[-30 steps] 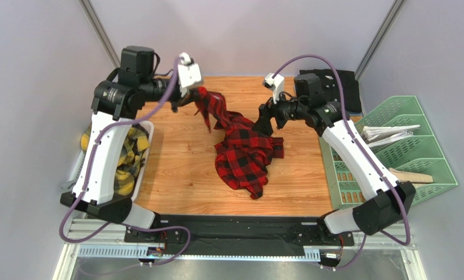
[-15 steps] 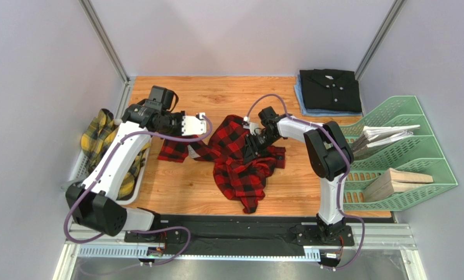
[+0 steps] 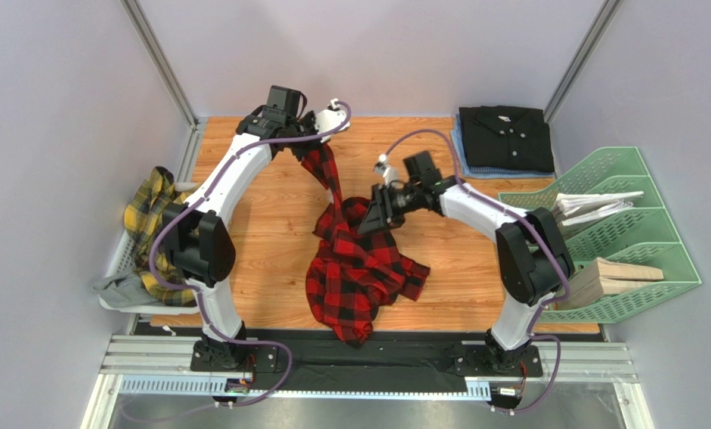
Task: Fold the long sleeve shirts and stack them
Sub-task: Flatten the shirt out
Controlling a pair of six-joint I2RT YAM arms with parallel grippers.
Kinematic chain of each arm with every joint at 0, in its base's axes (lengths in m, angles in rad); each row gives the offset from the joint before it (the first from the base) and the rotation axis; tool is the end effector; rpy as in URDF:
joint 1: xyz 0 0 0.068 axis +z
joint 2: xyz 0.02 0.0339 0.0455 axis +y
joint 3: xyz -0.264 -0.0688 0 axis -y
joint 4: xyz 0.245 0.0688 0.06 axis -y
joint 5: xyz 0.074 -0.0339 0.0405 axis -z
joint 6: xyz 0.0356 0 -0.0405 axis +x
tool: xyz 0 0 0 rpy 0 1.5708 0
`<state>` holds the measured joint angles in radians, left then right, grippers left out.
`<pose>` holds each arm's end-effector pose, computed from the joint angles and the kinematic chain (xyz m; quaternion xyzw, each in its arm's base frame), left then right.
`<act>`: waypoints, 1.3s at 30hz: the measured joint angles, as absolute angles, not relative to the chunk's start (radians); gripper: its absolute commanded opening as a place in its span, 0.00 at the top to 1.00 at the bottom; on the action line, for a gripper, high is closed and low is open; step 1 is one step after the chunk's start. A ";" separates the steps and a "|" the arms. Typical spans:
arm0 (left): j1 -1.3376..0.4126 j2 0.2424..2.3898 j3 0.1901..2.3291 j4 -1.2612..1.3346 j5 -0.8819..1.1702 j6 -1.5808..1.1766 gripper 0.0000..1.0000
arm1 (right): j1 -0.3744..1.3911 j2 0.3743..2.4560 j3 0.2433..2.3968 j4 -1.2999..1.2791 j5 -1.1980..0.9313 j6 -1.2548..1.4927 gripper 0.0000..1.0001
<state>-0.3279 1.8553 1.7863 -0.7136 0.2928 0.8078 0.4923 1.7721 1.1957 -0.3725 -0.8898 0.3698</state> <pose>0.3936 -0.1448 0.3336 0.5385 0.7400 -0.0406 0.4010 0.3104 0.1979 0.2106 -0.1840 0.8497 0.4876 0.0797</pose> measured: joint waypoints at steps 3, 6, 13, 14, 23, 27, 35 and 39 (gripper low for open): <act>-0.323 1.806 1.733 -0.621 0.374 0.764 1.00 | 0.421 1.754 1.204 -0.358 -0.830 0.320 0.62; -0.320 1.766 1.721 -0.578 0.453 0.723 1.00 | 0.430 1.808 1.208 -0.348 -0.799 0.282 0.64; -0.305 1.613 1.583 -0.554 0.514 0.728 1.00 | 0.479 2.030 1.273 -0.404 -0.749 0.230 0.67; -0.297 1.589 1.553 -0.563 0.512 0.738 1.00 | 0.477 2.034 1.295 -0.424 -0.732 0.226 0.67; -0.216 1.576 1.381 -0.613 0.316 0.844 1.00 | 0.251 1.911 1.147 -0.545 -0.670 0.187 0.66; -0.224 1.729 1.465 -0.646 0.276 0.848 1.00 | 0.154 1.792 1.022 -0.631 -0.651 0.156 0.61; -0.246 1.832 1.446 -0.844 0.323 1.133 0.67 | 0.194 1.604 0.970 -0.731 -0.652 0.101 0.58; -0.223 1.753 1.399 -1.039 0.367 1.222 0.47 | 0.203 1.567 1.004 -0.736 -0.656 0.086 0.59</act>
